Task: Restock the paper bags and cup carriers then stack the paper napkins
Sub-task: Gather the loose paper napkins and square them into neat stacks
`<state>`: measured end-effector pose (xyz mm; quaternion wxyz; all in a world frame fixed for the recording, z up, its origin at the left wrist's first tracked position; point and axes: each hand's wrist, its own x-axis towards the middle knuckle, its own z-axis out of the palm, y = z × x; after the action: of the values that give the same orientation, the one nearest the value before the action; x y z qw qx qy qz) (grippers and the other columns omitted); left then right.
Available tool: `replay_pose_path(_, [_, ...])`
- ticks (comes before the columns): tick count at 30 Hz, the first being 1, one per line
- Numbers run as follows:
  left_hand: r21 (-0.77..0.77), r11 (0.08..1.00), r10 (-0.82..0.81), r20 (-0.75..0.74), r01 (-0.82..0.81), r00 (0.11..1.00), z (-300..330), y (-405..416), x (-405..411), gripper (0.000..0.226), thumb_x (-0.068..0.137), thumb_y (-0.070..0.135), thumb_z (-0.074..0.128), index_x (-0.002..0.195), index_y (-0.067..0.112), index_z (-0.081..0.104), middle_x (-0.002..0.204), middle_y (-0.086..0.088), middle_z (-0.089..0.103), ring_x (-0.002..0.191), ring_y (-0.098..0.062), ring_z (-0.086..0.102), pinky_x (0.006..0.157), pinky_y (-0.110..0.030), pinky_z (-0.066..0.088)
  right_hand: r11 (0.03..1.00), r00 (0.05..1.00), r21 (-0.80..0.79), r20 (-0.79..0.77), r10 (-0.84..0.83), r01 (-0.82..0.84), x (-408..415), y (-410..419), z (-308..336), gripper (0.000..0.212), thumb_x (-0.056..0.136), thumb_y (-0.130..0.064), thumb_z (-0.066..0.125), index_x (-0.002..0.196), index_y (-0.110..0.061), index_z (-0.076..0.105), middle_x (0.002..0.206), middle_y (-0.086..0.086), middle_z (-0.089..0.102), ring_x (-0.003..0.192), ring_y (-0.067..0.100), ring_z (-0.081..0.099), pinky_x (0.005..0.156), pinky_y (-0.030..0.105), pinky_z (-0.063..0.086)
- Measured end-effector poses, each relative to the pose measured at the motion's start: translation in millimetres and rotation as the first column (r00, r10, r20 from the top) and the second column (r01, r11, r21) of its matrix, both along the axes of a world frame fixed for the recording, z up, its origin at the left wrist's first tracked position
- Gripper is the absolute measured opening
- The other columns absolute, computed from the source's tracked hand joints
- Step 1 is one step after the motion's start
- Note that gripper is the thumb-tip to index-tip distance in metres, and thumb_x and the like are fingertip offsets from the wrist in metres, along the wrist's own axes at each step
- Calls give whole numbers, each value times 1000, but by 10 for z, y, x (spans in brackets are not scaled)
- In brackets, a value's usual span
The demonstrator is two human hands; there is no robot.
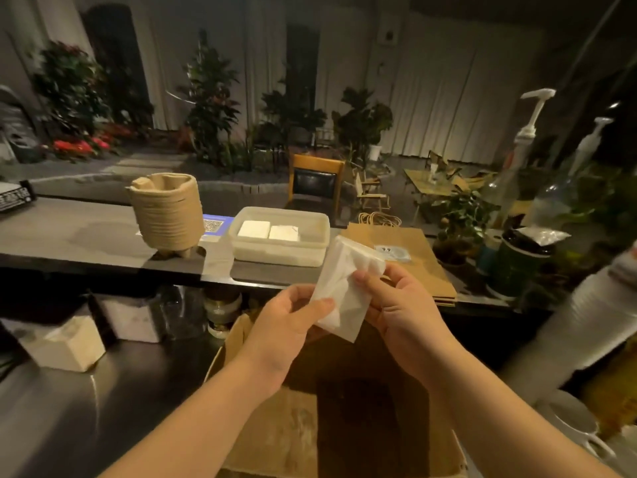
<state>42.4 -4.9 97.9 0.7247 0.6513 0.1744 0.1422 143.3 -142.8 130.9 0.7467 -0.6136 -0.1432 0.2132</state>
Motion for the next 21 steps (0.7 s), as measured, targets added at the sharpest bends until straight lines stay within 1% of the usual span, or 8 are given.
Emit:
replay_pose_path(3, [97,995,0,-40,4,999,184,320,137,22,96,33,70,117,30,64,114,5,72,104,-13,69,77,-22,57,998,997,-48,64,42,-39,147,267,163,36,88,-23,76,122,-22,64,120,4,71,107,24,71,93,48,60])
replay_pose_path(7, [274,962,29,-136,10,990,360,816,466,25,94,34,74,117,33,64,113,11,70,109,-13,63,101,-38,52,987,975,-147,200,96,-67,445,644,369,28,90,-19,75,117,-21,66,110,-1,75,106,20,72,96,48,58])
replay_pose_path(8, [321,947,41,-147,9,988,397,933,570,27,93,34,75,117,32,64,112,11,69,108,-12,62,101,-38,52,983,967,-172,235,100,-60,546,735,414,27,90,-19,76,115,-22,66,109,-1,75,105,20,72,96,47,58])
replay_pose_path(10, [417,908,44,-160,27,986,477,1122,768,30,93,35,76,120,31,63,110,14,67,104,-9,60,90,-32,50,977,954,-206,280,108,-50,771,892,482,28,89,-17,77,114,-22,66,110,0,75,105,19,71,96,45,59])
replay_pose_path(13, [540,840,45,-162,50,986,562,1359,1062,30,93,37,76,119,32,62,105,18,65,96,0,56,74,-23,43,975,949,-215,292,118,-55,1142,1123,504,31,88,-15,77,116,-21,65,112,2,74,104,20,72,94,45,59])
replay_pose_path(15, [584,809,45,-166,61,985,568,1503,1255,30,93,38,75,120,33,61,104,19,65,95,0,57,69,-20,40,974,952,-224,289,105,-40,1367,1273,471,30,88,-14,77,114,-22,64,114,2,73,105,22,71,92,45,60])
replay_pose_path(18, [601,794,40,-197,89,980,547,1648,1494,27,97,42,70,120,34,59,104,20,63,95,0,57,69,-19,40,976,961,-219,264,79,-21,1638,1464,366,28,89,-13,77,111,-24,64,112,0,73,104,20,71,87,41,62])
replay_pose_path(21, [610,785,52,-232,103,971,468,1735,1698,30,98,44,68,124,31,60,113,17,64,106,-7,59,82,-25,42,971,965,-239,252,69,-7,1843,1586,254,26,90,-11,75,109,-25,64,111,-2,72,103,18,70,84,38,62])
